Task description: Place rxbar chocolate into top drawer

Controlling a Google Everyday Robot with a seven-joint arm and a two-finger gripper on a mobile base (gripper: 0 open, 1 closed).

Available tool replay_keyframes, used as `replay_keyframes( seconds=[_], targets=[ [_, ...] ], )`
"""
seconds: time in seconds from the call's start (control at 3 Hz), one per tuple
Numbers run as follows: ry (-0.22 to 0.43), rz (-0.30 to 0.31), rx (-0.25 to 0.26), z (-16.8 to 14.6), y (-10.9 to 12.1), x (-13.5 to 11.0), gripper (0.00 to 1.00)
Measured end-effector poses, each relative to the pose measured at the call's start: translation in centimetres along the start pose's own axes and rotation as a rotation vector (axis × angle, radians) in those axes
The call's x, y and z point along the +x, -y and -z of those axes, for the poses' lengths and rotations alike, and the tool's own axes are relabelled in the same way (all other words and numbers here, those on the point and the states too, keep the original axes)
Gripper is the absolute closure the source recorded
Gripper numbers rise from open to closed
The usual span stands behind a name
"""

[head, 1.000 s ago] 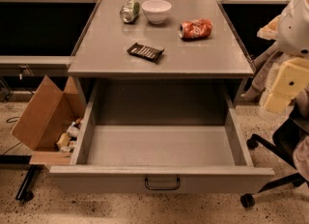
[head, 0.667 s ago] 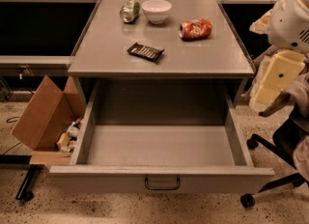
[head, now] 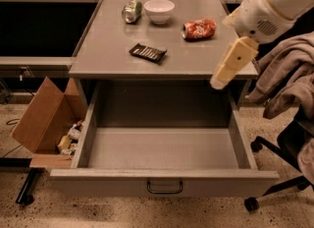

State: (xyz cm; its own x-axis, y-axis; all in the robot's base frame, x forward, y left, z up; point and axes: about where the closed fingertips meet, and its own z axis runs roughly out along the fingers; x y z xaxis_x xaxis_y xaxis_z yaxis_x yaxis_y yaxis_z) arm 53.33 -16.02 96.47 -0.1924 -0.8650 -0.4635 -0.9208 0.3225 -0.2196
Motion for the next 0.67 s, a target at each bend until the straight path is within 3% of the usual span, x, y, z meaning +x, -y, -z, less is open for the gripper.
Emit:
replay_keyframes(
  seconds=[0.33,0.67],
  targets=[
    [0.15,-0.067,-0.034,-4.79,1.28,-2.1,0.0],
    [0.15,-0.067,-0.034,-4.79,1.28,-2.09,0.0]
  ],
)
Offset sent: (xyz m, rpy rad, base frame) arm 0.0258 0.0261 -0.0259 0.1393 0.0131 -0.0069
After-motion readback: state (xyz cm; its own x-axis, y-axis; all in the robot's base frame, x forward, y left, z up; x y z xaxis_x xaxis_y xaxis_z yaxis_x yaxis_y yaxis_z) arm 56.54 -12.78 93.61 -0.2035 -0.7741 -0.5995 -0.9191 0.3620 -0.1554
